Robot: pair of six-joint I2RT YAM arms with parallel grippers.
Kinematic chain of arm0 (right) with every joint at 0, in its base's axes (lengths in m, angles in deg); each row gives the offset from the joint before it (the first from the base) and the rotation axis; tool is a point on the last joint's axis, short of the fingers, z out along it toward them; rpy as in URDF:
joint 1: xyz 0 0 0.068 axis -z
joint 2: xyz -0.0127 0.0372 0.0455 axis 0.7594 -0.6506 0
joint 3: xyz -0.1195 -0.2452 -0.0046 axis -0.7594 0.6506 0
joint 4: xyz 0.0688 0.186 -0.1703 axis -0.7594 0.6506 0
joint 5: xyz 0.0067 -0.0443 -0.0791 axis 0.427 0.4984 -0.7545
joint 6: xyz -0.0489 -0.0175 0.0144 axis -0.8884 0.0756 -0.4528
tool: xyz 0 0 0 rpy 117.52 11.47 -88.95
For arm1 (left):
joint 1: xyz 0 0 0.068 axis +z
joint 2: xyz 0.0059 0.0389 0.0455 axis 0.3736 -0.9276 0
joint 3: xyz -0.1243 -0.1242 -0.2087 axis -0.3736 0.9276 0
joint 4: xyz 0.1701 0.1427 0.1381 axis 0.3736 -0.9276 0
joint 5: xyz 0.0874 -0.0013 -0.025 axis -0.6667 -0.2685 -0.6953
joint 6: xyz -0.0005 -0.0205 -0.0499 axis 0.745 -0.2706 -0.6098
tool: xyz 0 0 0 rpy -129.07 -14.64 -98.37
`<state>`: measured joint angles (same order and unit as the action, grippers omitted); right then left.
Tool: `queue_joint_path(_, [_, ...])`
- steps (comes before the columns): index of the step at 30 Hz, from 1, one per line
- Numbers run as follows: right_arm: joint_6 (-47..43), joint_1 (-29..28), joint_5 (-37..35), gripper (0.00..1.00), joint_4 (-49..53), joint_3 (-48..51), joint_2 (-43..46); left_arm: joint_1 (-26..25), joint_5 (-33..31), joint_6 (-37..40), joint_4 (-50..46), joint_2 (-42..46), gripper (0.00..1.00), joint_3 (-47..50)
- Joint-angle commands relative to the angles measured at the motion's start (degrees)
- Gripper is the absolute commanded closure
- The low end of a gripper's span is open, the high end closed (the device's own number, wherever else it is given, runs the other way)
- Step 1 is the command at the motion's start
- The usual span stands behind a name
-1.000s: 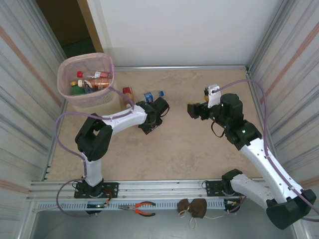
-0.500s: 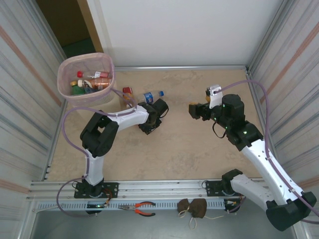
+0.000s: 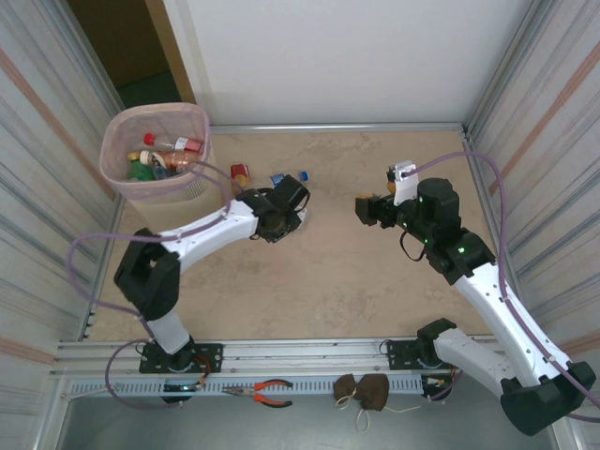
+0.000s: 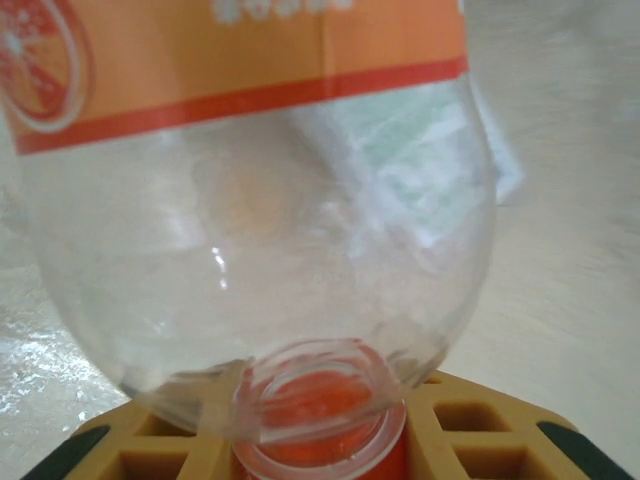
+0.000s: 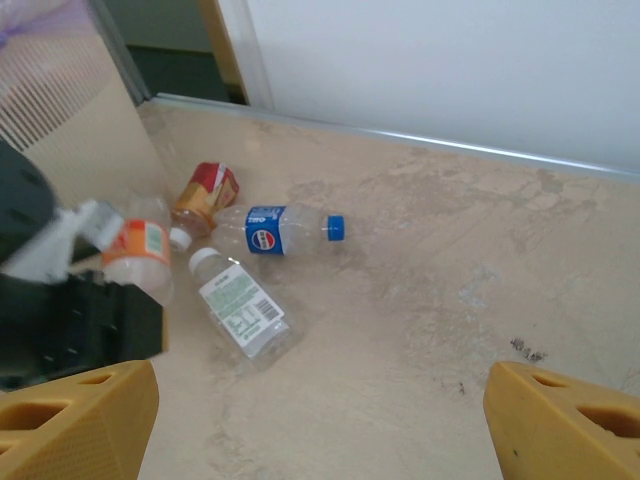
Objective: Put the plastic bottles in the bin
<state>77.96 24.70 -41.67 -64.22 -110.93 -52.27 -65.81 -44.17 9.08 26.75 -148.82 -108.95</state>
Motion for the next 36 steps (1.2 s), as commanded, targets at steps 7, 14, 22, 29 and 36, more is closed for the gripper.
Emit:
queue_joint_path(7, [0.4,0.5,0.7,0.16,0.1,-1.8,0.6,0.6,3.4,25.8,6.8,12.9,0.73,-2.0])
queue_joint_path(14, [0.3,0.5,0.7,0.17,0.1,-2.7,0.4,5.0,10.3,40.9,1.4,17.5,0.74,-9.2])
queue_joint_path(22, [0.3,0.5,1.1,0.17,-0.5,-3.2,-0.5,17.9,19.0,54.6,-8.7,22.0,0.75,-18.1])
queue_joint_path(29, [0.5,0.3,1.8,0.17,-1.1,-3.6,-1.8,34.6,26.3,65.9,-21.6,19.9,0.77,-28.7])
queue_joint_path(36, [1.0,-0.1,2.1,0.17,-2.1,-3.4,-2.8,48.6,29.0,73.4,-29.9,14.8,0.78,-35.0])
